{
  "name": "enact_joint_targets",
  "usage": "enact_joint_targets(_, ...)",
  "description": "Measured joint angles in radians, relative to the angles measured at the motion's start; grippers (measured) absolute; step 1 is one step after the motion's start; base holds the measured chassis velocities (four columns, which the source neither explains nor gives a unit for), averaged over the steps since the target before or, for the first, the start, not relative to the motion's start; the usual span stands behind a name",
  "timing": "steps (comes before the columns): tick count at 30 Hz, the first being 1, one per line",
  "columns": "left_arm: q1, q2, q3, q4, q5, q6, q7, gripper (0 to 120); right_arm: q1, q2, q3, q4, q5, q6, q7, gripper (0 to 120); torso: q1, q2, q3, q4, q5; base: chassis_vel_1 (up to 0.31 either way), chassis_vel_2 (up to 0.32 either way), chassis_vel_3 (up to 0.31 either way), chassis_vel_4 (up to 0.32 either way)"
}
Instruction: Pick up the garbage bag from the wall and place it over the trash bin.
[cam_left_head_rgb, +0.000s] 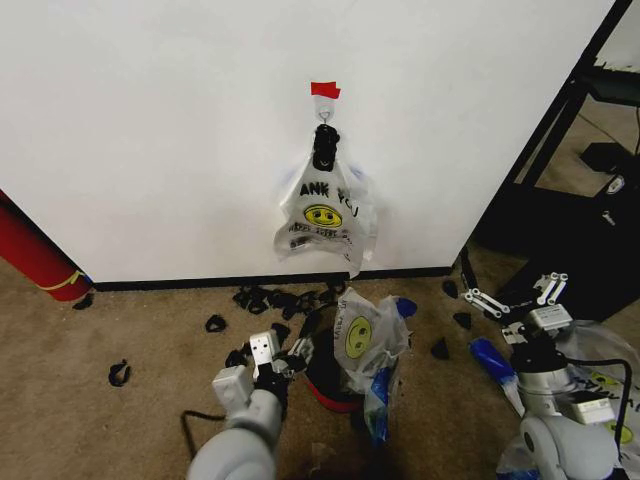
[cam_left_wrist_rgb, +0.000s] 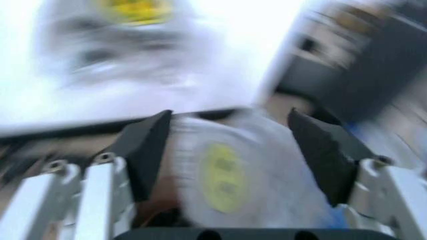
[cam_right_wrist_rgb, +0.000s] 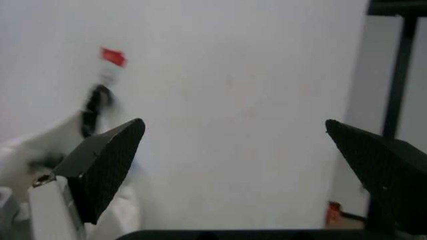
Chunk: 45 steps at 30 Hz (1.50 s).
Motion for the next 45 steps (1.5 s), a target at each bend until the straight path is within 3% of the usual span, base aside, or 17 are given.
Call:
enact_joint_targets(1, 0.000, 0.000, 0.000, 0.000, 0.000, 0.000, 0.000, 77, 0.000, 0.000, 0.000, 0.000, 0.000, 0.000, 0.000, 100, 0.000, 0.000, 0.000, 0.0000, 0.0000, 0.000, 0.000, 0.000, 0.000)
enact_joint_targets(4, -0.068, 0.097, 0.071, 0.030, 0.063, -0.013, 0.140, 90, 0.015, -0.017, 0.030, -0.061, -0.085, -0.052, 0.108, 100, 0.000, 0.000, 0.000, -0.0004, -0.0002, 0.000, 0.000, 0.000, 0.000)
enact_joint_targets(8, -0.240, 0.138, 0.209, 0.136, 0.097, -0.010, 0.161, 100, -0.013, -0.037, 0.048, -0.103, -0.231, -0.157, 0.240, 100, 0.000, 0.000, 0.000, -0.0004, -0.0003, 0.000, 0.000, 0.000, 0.000)
enact_joint_targets(9, -0.240, 0.138, 0.209, 0.136, 0.097, -0.010, 0.161, 100, -0.013, -0.037, 0.048, -0.103, -0.231, -0.157, 0.240, 100, 0.000, 0.000, 0.000, -0.0004, -0.0003, 0.000, 0.000, 0.000, 0.000)
enact_joint_targets(13, -0.425, 0.120, 0.363, 0.210, 0.111, 0.053, 0.088, 100, -0.044, -0.031, 0.044, -0.106, -0.267, -0.182, 0.275, 100, 0.000, 0.000, 0.000, -0.0009, -0.0005, 0.000, 0.000, 0.000, 0.000)
enact_joint_targets(15, -0.548, 0.094, 0.441, 0.231, 0.078, 0.200, -0.043, 100, -0.055, -0.014, 0.037, -0.098, -0.285, -0.174, 0.274, 100, 0.000, 0.000, 0.000, -0.0007, -0.0001, 0.000, 0.000, 0.000, 0.000)
enact_joint_targets(21, -0.682, 0.048, 0.509, 0.247, -0.039, 0.321, -0.173, 98, -0.062, 0.011, 0.015, -0.088, -0.293, -0.159, 0.257, 100, 0.000, 0.000, 0.000, -0.0007, -0.0001, 0.000, 0.000, 0.000, 0.000)
enact_joint_targets(26, -0.710, 0.040, 0.531, 0.247, -0.106, 0.356, -0.223, 90, -0.055, 0.031, 0.001, -0.108, -0.308, -0.131, 0.235, 100, 0.000, 0.000, 0.000, -0.0003, -0.0001, 0.000, 0.000, 0.000, 0.000)
enact_joint_targets(34, -0.713, 0.020, 0.521, 0.255, -0.281, 0.316, -0.304, 61, -0.051, 0.041, -0.019, -0.143, -0.293, -0.072, 0.146, 100, 0.000, 0.000, 0.000, -0.0006, -0.0002, 0.000, 0.000, 0.000, 0.000)
enact_joint_targets(39, -0.670, 0.021, 0.477, 0.257, -0.307, 0.292, -0.316, 45, -0.062, 0.020, -0.037, -0.159, -0.205, -0.045, 0.041, 98, 0.000, 0.000, 0.000, -0.0004, -0.0002, 0.000, 0.000, 0.000, 0.000)
enact_joint_targets(42, -0.632, 0.022, 0.435, 0.267, -0.315, 0.274, -0.317, 31, -0.069, -0.005, -0.057, -0.171, -0.103, -0.047, -0.042, 88, 0.000, 0.000, 0.000, -0.0005, -0.0002, 0.000, 0.000, 0.000, 0.000)
enact_joint_targets(45, -0.617, 0.021, 0.419, 0.270, -0.323, 0.267, -0.319, 26, -0.071, -0.016, -0.064, -0.171, -0.047, -0.060, -0.091, 82, 0.000, 0.000, 0.000, -0.0004, -0.0002, 0.000, 0.000, 0.000, 0.000)
